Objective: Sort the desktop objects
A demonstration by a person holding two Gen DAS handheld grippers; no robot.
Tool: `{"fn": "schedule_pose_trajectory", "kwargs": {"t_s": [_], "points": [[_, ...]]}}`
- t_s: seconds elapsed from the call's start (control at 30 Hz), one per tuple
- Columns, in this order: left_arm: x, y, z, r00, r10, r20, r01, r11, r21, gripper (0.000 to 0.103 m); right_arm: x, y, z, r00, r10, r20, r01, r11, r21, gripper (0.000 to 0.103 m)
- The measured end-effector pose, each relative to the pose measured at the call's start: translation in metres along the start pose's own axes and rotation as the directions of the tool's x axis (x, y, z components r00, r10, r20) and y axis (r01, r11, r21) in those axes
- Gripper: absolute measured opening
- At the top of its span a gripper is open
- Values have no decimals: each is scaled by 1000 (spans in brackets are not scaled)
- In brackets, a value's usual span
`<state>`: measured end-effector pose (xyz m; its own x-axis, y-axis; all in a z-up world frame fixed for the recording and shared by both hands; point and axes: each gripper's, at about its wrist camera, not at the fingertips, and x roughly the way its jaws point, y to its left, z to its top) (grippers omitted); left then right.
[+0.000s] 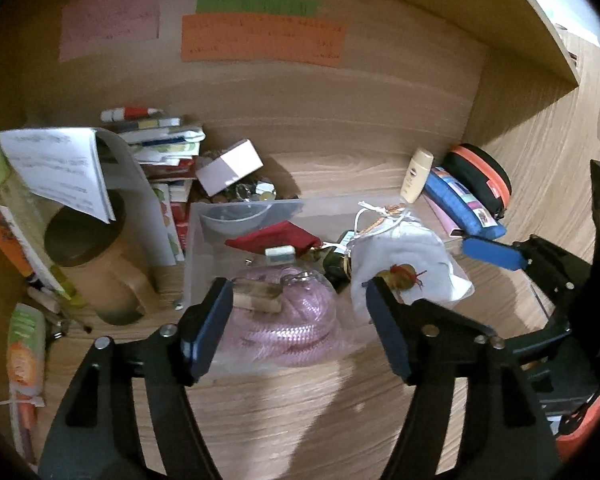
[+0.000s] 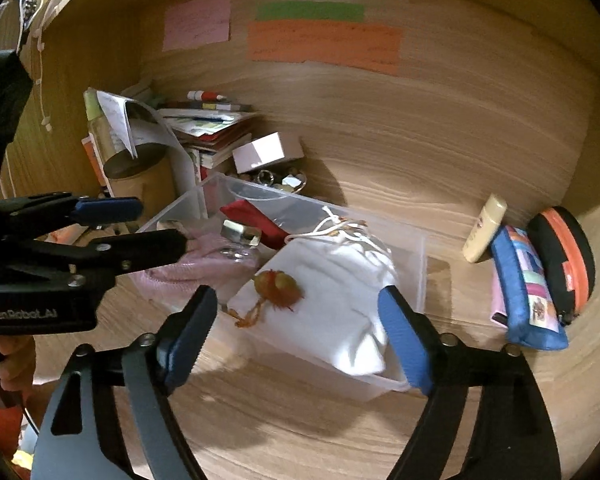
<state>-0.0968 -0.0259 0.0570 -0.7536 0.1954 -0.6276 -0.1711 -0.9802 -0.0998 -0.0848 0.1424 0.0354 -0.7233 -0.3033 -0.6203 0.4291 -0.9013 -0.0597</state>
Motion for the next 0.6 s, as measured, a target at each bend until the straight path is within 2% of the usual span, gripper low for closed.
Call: {"fn": "schedule_pose_trajectory", "kwargs": {"t_s": [0.23, 0.6], "points": [[-9, -8, -6, 997, 76, 25, -76, 997, 17, 93, -19, -8, -7, 1000, -18, 23, 18, 1000, 10, 84], [-16, -17, -15, 989, 141, 46, -142, 989, 28, 95, -43, -14, -20, 999, -22, 48, 20, 1000, 23, 86]]}}
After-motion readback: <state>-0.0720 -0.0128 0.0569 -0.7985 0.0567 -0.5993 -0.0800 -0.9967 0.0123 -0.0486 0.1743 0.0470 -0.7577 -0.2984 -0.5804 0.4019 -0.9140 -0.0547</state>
